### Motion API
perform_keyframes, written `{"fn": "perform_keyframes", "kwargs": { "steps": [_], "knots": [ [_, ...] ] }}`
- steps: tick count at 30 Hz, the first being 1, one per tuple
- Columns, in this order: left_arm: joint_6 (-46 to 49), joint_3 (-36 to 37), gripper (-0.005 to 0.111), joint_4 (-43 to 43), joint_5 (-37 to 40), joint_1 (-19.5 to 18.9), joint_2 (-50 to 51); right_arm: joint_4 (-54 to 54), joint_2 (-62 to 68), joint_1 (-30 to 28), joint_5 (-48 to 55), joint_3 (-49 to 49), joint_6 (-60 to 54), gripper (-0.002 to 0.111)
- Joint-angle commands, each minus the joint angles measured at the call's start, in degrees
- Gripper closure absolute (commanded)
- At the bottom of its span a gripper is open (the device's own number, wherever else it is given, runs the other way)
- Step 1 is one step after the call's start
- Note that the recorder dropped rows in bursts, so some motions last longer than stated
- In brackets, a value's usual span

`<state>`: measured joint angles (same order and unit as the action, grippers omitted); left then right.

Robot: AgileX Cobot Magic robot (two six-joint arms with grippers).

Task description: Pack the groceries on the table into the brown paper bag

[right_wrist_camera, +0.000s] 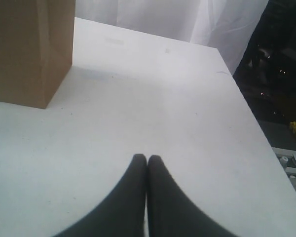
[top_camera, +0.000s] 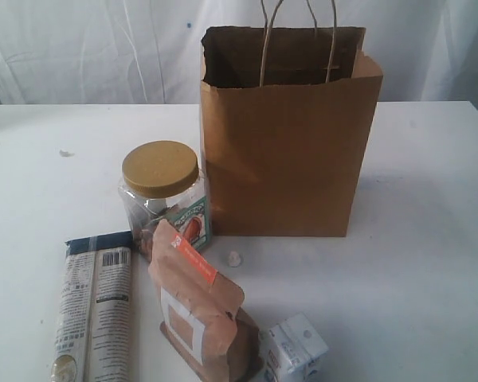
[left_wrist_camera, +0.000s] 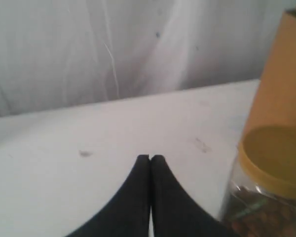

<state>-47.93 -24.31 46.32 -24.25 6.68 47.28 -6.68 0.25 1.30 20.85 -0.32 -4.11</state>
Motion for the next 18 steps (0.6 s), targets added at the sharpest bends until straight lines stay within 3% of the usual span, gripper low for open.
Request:
{"fn": "perform_keyframes", "kwargs": {
  "steps": [1, 6, 9, 18],
  "knots": [
    [-4.78, 2.54, 0.107, 4.78, -4.67, 5.32, 7.35, 0.05, -0.25, -0.32, -0.74, 0.32, 0.0, 0.108],
    [-4.78, 2.63, 0.107, 12.92, -15.55, 9.61, 12.86, 0.05, -0.25, -0.32, -0.74, 0.32, 0.0, 0.108],
    [-2.5, 2.53, 0.107, 17.44, -16.12, 11.51, 14.93, 0.05, -0.25, -0.32, -0.74, 0.32, 0.0, 0.108],
    [23.18, 2.53, 0.107, 13.89, -14.61, 11.8, 16.17, 0.05, -0.25, -0.32, -0.74, 0.32, 0.0, 0.108]
  ]
}}
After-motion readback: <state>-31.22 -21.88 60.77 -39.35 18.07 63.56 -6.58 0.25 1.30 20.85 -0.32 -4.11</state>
